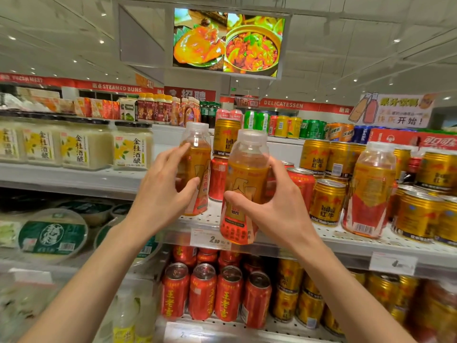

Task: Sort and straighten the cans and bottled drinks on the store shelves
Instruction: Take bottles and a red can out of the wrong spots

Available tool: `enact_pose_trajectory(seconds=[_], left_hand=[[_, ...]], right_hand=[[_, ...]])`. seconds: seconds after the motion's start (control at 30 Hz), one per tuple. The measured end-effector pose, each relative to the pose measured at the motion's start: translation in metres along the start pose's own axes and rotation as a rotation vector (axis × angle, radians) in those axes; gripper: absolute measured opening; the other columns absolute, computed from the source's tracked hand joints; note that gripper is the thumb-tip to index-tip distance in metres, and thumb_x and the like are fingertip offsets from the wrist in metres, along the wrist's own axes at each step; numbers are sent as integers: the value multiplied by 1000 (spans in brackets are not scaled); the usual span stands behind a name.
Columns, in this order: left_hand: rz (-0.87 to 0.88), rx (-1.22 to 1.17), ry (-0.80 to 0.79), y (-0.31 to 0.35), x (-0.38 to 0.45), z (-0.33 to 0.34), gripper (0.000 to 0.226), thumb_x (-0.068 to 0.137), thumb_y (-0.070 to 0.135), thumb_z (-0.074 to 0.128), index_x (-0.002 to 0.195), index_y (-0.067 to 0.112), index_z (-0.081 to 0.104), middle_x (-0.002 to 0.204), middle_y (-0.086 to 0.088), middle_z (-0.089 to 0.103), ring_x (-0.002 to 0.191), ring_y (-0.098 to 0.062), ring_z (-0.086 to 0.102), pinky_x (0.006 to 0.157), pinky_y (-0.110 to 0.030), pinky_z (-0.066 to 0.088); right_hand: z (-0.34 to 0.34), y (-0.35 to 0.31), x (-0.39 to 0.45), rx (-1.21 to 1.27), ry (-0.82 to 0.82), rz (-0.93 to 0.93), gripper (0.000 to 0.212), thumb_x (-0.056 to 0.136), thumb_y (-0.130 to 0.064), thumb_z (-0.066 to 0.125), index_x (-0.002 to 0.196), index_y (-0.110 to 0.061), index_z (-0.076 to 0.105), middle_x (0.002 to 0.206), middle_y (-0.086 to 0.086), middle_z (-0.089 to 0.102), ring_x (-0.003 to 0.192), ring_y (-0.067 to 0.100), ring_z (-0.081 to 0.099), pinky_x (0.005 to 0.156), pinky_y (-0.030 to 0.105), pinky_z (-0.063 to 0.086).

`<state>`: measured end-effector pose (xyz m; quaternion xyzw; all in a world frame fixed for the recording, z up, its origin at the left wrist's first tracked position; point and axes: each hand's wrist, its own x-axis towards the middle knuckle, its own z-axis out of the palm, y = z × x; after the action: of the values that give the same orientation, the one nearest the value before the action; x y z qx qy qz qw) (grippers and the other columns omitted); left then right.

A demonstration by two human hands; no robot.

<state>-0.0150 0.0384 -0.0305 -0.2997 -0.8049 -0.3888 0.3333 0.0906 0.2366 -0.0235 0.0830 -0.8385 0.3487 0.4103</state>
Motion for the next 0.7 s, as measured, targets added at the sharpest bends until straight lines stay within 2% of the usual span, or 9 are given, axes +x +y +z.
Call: enact_pose_trajectory(seconds=[0.13, 0.27, 0.37, 0.5, 0.57, 0.7], left_hand=[[-4, -96, 52, 6, -26, 6, 62, 92, 30, 67, 149, 25, 44, 146, 4, 46, 124, -11, 54, 100, -24, 49], [-43, -210, 76, 21, -62, 20, 46, 91, 28, 70, 134, 30, 55, 124, 12, 57, 112, 1, 57, 98, -29, 50], [-138, -374, -12, 34, -94, 39, 37, 90, 28, 71, 124, 36, 59, 116, 18, 65, 109, -2, 63, 94, -28, 52], [-315, -620, -96, 46, -138, 73, 31, 90, 22, 74, 117, 34, 64, 107, 13, 72, 101, -6, 68, 85, -14, 51], [-385, -665, -120, 53, -157, 91, 31, 89, 16, 72, 117, 29, 65, 104, 13, 73, 98, -5, 68, 81, -8, 48], [-468, -681, -199, 74, -184, 127, 29, 91, 19, 71, 116, 31, 64, 105, 9, 73, 94, -8, 68, 81, -13, 51]], right_hand=[[-17, 3, -24, 96, 30, 58, 82, 71, -54, 82, 141, -38, 42, 126, -28, 58, 114, -11, 55, 90, 9, 50], [-31, 15, -62, 146, -2, 203, 76, 67, -60, 77, 131, -57, 38, 114, -44, 55, 107, -27, 49, 80, 6, 43], [-39, 33, -97, 152, -5, 318, 75, 62, -61, 76, 127, -62, 38, 113, -55, 50, 109, -29, 47, 84, 6, 41], [-59, 58, -146, 118, 48, 460, 73, 66, -50, 82, 122, -64, 38, 105, -62, 46, 104, -33, 46, 77, 1, 41], [-72, 70, -168, 118, 81, 528, 71, 70, -38, 84, 119, -62, 39, 100, -61, 49, 97, -33, 50, 70, -2, 43], [-107, 97, -201, 100, 140, 610, 79, 68, -42, 83, 136, -49, 44, 113, -42, 58, 102, -25, 54, 70, -2, 45]])
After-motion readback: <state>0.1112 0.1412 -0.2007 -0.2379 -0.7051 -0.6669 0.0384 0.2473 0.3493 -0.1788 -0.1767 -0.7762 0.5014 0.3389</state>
